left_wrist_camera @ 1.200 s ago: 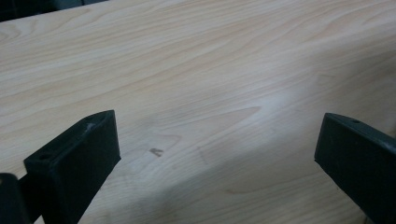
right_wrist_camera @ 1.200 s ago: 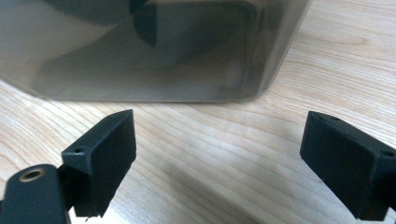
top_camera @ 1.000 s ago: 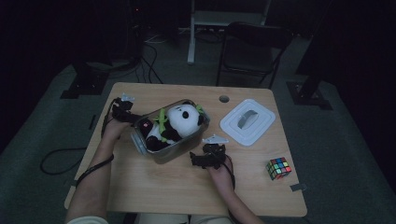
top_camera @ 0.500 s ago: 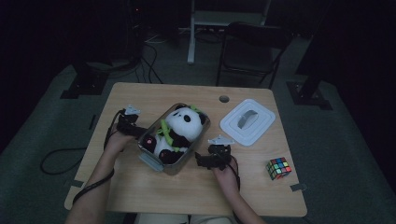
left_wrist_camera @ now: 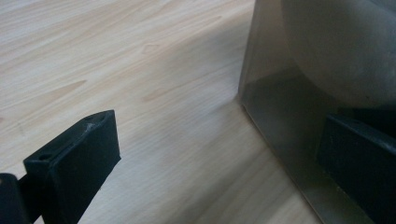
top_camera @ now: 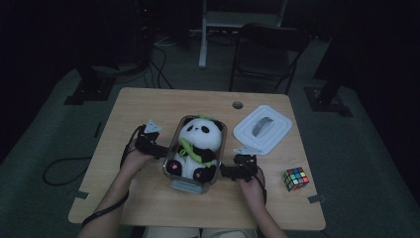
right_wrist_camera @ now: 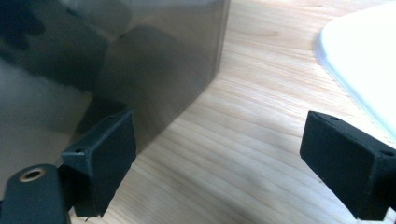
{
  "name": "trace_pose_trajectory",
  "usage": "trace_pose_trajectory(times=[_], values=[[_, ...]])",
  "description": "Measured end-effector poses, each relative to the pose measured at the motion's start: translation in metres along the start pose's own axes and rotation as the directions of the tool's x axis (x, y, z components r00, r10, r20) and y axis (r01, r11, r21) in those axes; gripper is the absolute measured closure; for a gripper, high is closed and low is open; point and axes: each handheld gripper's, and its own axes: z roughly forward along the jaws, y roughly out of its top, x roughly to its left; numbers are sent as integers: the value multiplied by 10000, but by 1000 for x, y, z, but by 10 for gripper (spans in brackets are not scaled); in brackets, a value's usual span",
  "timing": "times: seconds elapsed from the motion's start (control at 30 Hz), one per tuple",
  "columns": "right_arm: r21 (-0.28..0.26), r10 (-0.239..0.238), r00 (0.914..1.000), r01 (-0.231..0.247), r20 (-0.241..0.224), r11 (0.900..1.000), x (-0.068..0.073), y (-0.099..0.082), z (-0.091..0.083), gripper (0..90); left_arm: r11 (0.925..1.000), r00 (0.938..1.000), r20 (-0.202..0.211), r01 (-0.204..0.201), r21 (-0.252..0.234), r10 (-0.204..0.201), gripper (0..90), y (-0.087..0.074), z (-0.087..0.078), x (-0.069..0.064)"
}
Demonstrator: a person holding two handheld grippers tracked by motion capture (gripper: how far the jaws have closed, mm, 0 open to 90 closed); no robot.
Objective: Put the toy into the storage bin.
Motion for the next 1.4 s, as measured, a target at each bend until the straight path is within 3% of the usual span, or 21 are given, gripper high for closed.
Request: trace_pose_trajectory(times=[0.27, 0.37, 0.43, 0.5, 0.57, 0.67, 0.77, 0.83, 0.87, 0.9, 0.93, 1.0, 1.07, 1.17, 1.27, 1.4], values=[[-198, 96, 10000, -95, 20, 9998, -19, 5, -18, 106, 9998, 9994, 335, -58, 203, 51, 8, 1, 3, -19], [-498, 236, 9997, -238, -40, 9985, -27, 11, -27, 106, 9990, 9986, 454, -298, 341, 282, 8, 2, 2, -26], [-850, 250, 9997, -245, 47, 9961, -31, 17, -36, 106, 9995, 9977, 624, -261, 185, 249, 8, 4, -1, -30], [-948, 76, 9995, -46, 313, 9955, -33, 25, -44, 141, 9995, 9976, 633, -285, 108, 278, 8, 6, -3, -32], [-944, -282, 9937, 385, 1089, 9948, -33, 35, -51, 141, 9993, 9976, 582, -377, 82, 372, 8, 7, -5, -33], [-1558, 15, 9963, 119, 856, 9877, -35, 52, -65, 138, 9995, 9973, 663, -319, 69, 314, 8, 9, -7, -32], [-1877, 18, 9980, 102, 633, 9822, -31, 66, -72, 138, 9999, 9981, 598, -128, -66, 132, 8, 17, -13, -26], [-1775, -9, 9998, 43, 193, 9841, -26, 75, -71, 130, 9996, 9995, 328, 15, -291, -6, 8, 26, -21, -20], [-1775, -9, 9998, 43, 193, 9841, -26, 75, -71, 130, 9996, 9995, 328, 15, -291, -6, 9, 26, -21, -20], [-1722, 1, 10000, -7, -38, 9851, -23, 78, -70, 130, 9971, 9991, 405, 164, -744, -134, 9, 37, -30, -16], [-1708, 29, 9991, -101, -425, 9852, -18, 84, -67, 130, 9959, 9993, 320, 211, -876, -184, 9, 44, -34, -16], [-1770, -26, 9988, -62, -496, 9842, -12, 89, -63, 129, 9927, 9991, 400, 166, -1192, -119, 9, 55, -39, -18], [-1735, -24, 9985, -73, -555, 9848, -10, 92, -59, 129, 9926, 9989, 454, -3, -1214, 59, 9, 64, -39, -22], [-1589, -73, 9989, -1, -457, 9873, -7, 95, -49, 129, 9934, 9971, 557, -457, -1053, 518, 9, 76, -32, -34], [-1232, -197, 9988, 140, -451, 9923, -6, 96, -41, 127, 9949, 9961, 543, -658, -761, 700, 9, 81, -21, -40], [-1051, -146, 9990, 101, -421, 9944, -7, 95, -35, 121, 9942, 9935, 359, -1078, -55, 1079, 9, 82, -4, -47]])
